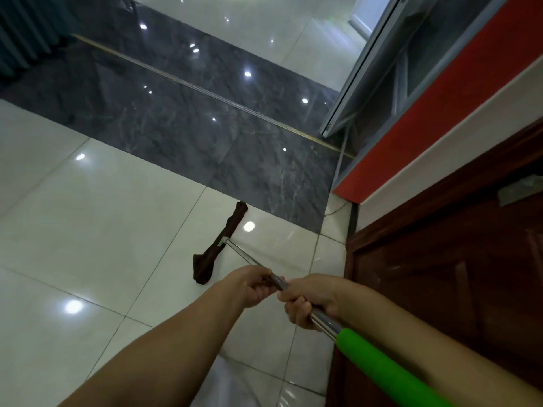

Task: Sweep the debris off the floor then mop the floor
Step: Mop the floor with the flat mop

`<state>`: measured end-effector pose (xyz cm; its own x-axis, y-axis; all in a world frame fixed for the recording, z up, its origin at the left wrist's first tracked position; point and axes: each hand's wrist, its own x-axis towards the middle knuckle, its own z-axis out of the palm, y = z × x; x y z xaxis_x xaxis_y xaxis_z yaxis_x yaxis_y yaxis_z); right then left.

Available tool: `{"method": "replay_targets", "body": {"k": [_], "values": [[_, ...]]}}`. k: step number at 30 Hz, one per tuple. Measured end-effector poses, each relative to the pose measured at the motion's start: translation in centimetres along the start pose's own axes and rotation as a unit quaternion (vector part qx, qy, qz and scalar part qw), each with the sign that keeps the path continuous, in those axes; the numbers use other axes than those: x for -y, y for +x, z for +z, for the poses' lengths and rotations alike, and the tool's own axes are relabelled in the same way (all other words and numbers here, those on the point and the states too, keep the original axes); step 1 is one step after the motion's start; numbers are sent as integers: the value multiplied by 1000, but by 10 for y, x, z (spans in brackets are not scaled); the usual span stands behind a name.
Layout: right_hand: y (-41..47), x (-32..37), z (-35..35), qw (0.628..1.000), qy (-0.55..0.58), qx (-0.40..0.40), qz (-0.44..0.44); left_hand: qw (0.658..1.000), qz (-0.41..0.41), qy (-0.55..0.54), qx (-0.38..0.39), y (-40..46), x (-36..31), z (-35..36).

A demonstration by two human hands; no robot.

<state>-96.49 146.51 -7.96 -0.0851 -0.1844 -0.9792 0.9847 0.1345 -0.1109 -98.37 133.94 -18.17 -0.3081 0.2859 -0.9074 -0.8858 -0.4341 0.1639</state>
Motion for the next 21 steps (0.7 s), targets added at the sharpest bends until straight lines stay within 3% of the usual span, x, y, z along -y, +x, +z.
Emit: {"method": "replay_targets", "body": {"k": [10, 21], "values": [[-3, 88, -2, 993, -111, -11, 25, 997, 10, -76, 22, 9, -63, 12], [17, 215, -31, 958, -273, 44, 75, 977, 79, -199, 12, 40, -134, 51]]}}
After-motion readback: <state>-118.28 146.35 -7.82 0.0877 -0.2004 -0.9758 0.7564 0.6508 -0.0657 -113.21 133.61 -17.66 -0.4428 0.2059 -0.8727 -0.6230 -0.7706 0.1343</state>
